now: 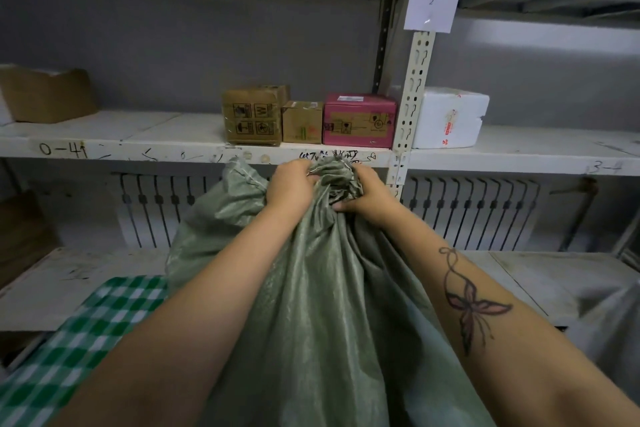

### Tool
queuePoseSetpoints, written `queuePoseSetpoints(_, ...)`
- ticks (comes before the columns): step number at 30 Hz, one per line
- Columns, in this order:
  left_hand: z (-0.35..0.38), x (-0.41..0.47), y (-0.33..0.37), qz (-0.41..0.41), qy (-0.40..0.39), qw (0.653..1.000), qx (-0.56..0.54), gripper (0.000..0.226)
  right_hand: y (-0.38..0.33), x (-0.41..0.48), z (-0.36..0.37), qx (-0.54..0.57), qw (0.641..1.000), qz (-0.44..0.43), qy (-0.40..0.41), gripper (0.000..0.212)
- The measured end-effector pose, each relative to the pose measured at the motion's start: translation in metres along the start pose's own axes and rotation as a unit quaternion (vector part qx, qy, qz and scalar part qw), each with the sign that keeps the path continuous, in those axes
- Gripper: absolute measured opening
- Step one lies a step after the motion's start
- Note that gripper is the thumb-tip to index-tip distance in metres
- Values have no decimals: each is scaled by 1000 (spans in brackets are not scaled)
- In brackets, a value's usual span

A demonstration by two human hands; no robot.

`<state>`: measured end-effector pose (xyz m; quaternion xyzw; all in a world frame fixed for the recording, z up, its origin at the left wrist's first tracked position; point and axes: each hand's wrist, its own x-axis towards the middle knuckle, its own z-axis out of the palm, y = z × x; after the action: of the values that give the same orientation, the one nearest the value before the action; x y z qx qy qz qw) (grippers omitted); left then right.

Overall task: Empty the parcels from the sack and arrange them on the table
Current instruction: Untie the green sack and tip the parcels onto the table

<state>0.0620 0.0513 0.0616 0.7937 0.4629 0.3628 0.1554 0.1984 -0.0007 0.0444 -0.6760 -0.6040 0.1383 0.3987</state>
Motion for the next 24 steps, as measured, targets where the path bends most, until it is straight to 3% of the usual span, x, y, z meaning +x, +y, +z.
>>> queuePoseSetpoints(2,0,2,6,-5,-27,998,-49,14,-3,-3,7,58,997,4,-51,107)
queuePoseSetpoints(4,0,0,13,-10,-51,996,-72,8,-9,-8,17,63,996,19,-54,112)
queuePoseSetpoints(5,-1,-1,17,-18,-61,995,-83,5,-10,-9,22,55,998,20,-37,101)
queuePoseSetpoints(8,0,-2,18,-48,-96,987,-123,22,-15,-15,30,62,997,47,12,40)
queuePoseSetpoints(11,-13,-6,14,-4,-91,994,-68,23,-11,-14,36,58,994,53,78,18)
queuePoseSetpoints(12,-20,-5,10,17,-62,998,19,29,-10,-13,36,63,992,54,95,18)
queuePoseSetpoints(14,-36,-3,-2,11,-40,977,207,74,-11,-14,35,61,989,68,116,19)
queuePoseSetpoints(15,-42,-4,-9,-22,-83,971,224,95,-11,-15,35,54,989,72,121,18)
queuePoseSetpoints(17,-44,-11,-19,-89,-211,965,125,112,-9,-17,35,46,989,73,124,21)
queuePoseSetpoints(19,-32,-19,-23,-88,-276,957,31,104,-12,-18,33,36,990,61,124,24)
queuePoseSetpoints(20,-25,-23,-21,-72,-262,962,10,95,-16,-17,31,22,990,49,128,24)
queuePoseSetpoints(24,-10,-24,-9,-16,-54,998,1,43,-34,-14,23,14,975,-18,219,33)
